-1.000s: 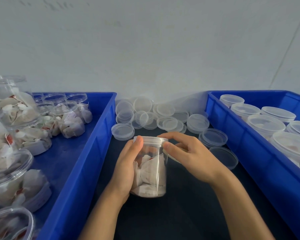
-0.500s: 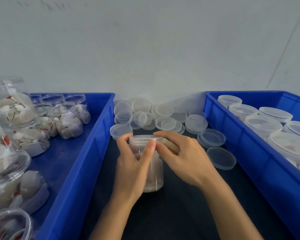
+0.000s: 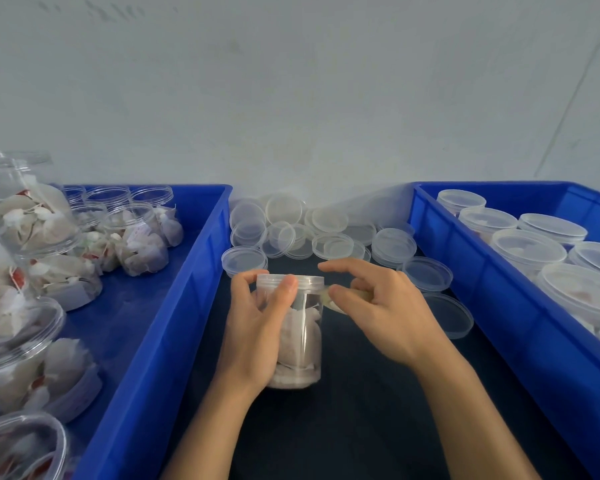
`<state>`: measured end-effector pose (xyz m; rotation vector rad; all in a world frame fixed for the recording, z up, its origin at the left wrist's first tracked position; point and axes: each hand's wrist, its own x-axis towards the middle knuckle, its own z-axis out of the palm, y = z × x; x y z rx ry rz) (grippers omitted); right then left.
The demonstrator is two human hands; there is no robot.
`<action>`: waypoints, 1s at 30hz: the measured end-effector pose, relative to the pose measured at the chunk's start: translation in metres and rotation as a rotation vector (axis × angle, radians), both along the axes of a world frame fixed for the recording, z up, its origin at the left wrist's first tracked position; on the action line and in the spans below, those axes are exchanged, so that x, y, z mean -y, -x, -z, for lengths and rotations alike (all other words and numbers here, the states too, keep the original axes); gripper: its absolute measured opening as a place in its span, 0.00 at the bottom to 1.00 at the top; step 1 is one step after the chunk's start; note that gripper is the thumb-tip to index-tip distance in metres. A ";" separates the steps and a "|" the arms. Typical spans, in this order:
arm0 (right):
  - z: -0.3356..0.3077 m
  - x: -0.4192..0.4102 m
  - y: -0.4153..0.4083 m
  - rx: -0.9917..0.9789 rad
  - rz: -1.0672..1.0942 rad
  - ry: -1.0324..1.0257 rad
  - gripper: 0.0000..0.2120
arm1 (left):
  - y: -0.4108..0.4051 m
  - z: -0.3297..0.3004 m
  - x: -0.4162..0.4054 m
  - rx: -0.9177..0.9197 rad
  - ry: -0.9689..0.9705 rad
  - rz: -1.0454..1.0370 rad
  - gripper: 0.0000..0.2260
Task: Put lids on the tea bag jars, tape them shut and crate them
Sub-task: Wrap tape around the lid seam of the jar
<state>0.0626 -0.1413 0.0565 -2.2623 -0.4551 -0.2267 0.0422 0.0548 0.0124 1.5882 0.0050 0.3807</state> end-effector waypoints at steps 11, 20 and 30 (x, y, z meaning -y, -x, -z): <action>0.003 -0.004 0.000 -0.078 -0.094 0.038 0.12 | 0.004 0.000 -0.007 0.013 0.050 0.086 0.29; 0.001 -0.007 0.005 0.018 -0.061 0.063 0.16 | 0.007 -0.004 -0.007 0.003 -0.016 0.104 0.32; 0.005 -0.031 0.013 0.181 -0.017 0.164 0.21 | 0.005 -0.007 -0.009 0.073 -0.067 -0.032 0.27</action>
